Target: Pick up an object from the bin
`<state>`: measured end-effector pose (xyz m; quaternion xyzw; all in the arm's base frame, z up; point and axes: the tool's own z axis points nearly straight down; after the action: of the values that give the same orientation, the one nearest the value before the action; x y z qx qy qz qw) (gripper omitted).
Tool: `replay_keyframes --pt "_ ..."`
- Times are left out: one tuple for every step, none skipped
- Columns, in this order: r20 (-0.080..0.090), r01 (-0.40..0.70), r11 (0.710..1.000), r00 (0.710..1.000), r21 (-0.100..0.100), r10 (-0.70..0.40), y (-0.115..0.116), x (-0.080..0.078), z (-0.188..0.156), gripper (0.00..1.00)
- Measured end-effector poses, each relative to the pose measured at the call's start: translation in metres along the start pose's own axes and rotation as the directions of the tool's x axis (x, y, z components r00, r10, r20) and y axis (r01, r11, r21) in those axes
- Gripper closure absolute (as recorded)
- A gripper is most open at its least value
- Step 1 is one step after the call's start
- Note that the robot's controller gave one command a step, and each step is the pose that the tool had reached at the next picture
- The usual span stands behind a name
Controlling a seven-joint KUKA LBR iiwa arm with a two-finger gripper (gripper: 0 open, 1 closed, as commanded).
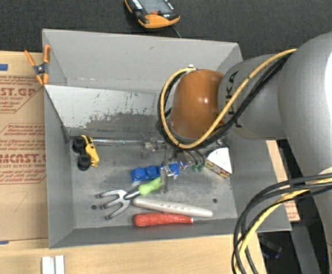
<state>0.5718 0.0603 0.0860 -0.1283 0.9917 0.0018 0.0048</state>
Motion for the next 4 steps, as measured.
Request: replay_keyframes --pt "-0.01 0.457 0.889 0.889 -0.003 -0.457 -0.015 0.058 0.011 0.0" --pt "0.004 0.457 0.89 0.89 0.001 -0.457 0.01 0.048 0.015 1.0" --pt "0.003 0.456 0.89 0.89 0.0 -0.456 0.01 0.048 0.015 1.0" --pt "-0.002 0.459 0.888 0.888 -0.003 -0.459 0.019 0.057 -0.086 1.0"
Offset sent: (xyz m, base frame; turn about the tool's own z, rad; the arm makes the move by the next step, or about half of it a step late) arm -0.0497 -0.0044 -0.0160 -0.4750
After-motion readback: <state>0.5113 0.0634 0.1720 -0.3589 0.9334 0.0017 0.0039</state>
